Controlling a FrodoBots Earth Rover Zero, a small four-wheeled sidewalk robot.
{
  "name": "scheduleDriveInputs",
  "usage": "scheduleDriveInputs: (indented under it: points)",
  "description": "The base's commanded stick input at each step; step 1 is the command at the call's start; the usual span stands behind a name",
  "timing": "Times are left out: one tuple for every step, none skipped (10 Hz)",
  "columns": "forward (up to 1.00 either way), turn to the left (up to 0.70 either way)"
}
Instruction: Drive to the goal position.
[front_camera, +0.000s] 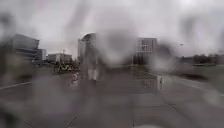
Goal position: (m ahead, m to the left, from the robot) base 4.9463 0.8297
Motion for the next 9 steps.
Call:
scheduleDriveInputs:
  points:
    - [0.07, 0.00]
    - [0.07, 0.00]
    - [0.07, 0.00]
    - [0.07, 0.00]
    - [0.07, 0.00]
    - [0.07, 0.00]
    - [0.07, 0.00]
    - [0.07, 0.00]
    - [0.07, 0.00]
